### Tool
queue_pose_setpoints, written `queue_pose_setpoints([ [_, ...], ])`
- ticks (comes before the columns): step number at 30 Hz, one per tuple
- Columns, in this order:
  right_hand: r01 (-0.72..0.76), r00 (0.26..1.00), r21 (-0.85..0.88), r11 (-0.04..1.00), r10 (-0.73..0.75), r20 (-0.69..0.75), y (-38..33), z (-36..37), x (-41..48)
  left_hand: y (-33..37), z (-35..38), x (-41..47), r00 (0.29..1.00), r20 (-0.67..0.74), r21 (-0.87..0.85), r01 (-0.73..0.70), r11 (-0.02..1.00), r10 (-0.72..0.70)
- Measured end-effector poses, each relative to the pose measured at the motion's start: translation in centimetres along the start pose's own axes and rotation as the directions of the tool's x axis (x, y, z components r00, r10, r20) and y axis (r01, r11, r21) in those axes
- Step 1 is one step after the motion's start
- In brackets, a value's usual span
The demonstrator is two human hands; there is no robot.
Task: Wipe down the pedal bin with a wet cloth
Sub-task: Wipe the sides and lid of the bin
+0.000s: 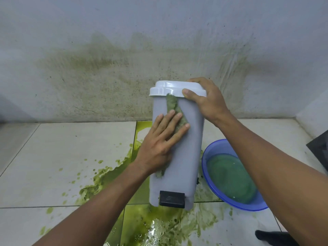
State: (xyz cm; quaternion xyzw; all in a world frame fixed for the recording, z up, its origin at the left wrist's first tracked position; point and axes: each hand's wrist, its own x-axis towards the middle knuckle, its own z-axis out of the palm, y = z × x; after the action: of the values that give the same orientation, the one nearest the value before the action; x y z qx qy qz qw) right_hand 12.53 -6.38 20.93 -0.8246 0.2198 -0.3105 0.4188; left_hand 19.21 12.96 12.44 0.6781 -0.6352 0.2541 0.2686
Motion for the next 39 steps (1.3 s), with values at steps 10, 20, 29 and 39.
queue_pose_setpoints([
  [10, -0.024, 1.0, 0.059, 0.998, 0.024, -0.011, 0.1, 0.3, 0.0, 2.1, 1.5, -1.2, 0.978, -0.001, -0.017, 0.211, 0.977, -0.211],
  [20, -0.016, 0.998, 0.022, 1.0, 0.017, -0.054, 0.2, 0.1, -0.7, 4.1, 2.5, -3.6, 0.895, -0.02, -0.154, 0.438, 0.886, -0.446],
  [29, -0.023, 1.0, 0.033, 0.999, 0.024, -0.016, 0.0, -0.3, -0.7, 3.3, 1.9, -2.7, 0.837, 0.407, -0.065, -0.371, 0.926, 0.364],
  [39, -0.037, 0.999, 0.021, 0.999, 0.037, -0.01, 0.1, -0.2, -0.6, -0.4, 0.4, -6.7, 0.553, 0.499, -0.503, -0.442, 0.743, 0.667],
])
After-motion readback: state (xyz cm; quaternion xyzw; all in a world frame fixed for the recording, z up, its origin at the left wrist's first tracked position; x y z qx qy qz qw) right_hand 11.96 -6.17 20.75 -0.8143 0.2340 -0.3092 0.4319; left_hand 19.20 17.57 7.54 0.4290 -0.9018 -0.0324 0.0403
